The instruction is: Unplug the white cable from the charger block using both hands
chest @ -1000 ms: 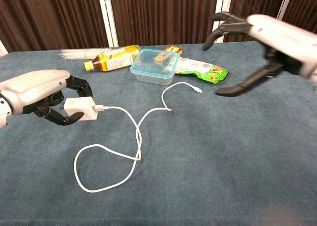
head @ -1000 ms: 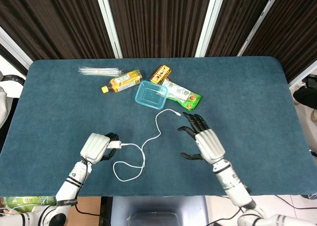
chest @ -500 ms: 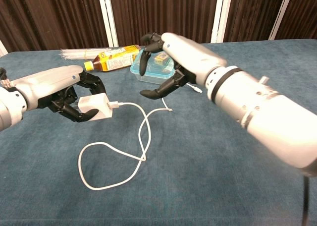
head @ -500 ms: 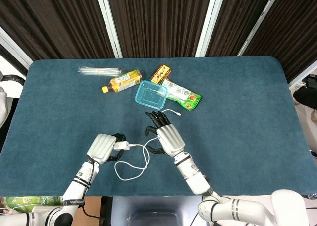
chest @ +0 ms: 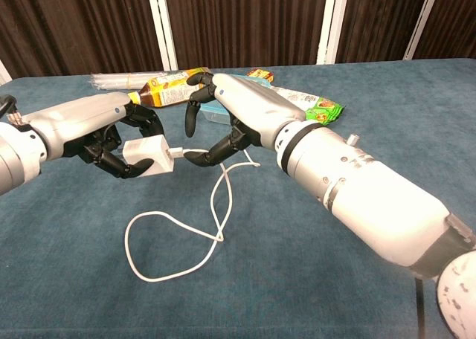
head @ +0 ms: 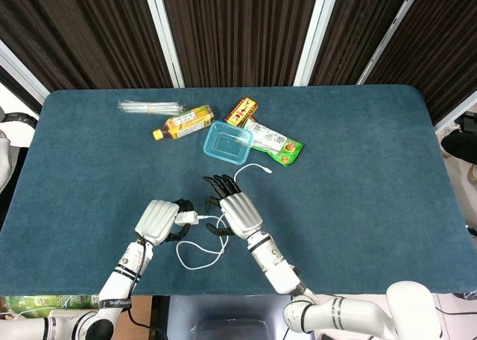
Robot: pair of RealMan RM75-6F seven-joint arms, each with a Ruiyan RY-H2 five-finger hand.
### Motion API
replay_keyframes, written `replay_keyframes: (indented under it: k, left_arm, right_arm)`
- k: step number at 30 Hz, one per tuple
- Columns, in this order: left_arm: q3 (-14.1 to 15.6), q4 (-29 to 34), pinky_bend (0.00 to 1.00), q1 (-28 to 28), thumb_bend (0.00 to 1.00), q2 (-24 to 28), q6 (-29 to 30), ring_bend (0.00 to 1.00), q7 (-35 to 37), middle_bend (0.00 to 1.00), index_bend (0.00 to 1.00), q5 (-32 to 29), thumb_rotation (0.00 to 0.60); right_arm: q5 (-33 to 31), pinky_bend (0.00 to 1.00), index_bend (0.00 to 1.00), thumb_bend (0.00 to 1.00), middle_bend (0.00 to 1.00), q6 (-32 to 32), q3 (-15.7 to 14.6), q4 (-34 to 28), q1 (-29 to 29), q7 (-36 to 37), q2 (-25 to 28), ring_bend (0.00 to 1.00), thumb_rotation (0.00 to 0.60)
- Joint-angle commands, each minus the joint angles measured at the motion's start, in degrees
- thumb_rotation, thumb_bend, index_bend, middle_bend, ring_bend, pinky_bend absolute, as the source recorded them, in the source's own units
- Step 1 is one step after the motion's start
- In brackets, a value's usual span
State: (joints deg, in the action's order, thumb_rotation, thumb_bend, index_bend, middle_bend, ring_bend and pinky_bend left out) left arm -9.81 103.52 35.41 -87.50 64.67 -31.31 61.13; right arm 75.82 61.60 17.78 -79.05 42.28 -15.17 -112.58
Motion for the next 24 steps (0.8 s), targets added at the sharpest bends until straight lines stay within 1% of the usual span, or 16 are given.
replay_keyframes:
  k: [1, 10, 15, 24]
  left_arm:
    - [0.30, 0.50, 1.00, 0.02, 0.60, 0.11, 0.27, 0.98, 0.08, 0.78, 0.76, 0.05, 0.600]
    - [1.18, 1.54, 1.00, 0.26, 0.60, 0.52, 0.83, 0.98, 0.26, 0.78, 0.76, 0.74, 0.600]
    - [1.62, 0.89, 1.00, 0.36, 0.60, 0.20, 1.59, 0.98, -0.16, 0.78, 0.75, 1.45, 0.600]
    - [1.58, 0.92, 1.00, 0.39, 0.60, 0.50, 1.76, 0.98, 0.82, 0.78, 0.75, 1.16, 0.600]
  right_arm:
    - [-0.24, 0.00, 0.64, 0.40, 0.17, 0.18, -0.08, 0.80, 0.40, -0.59, -0.50, 0.00, 0.600]
    - [-1.58, 0.00, 0.65, 0.40, 0.17, 0.46, 0.16, 2.30, 1.31, -0.87, -1.97, 0.00, 0.600]
    - [-2.10, 0.00, 0.65, 0.40, 0.17, 0.39, -0.06, 2.82, 1.63, -0.97, -2.40, 0.00, 0.600]
    - [-2.04, 0.00, 0.67, 0.41, 0.18, 0.80, -0.27, 4.31, 2.21, 0.12, -3.76, 0.00, 0.600]
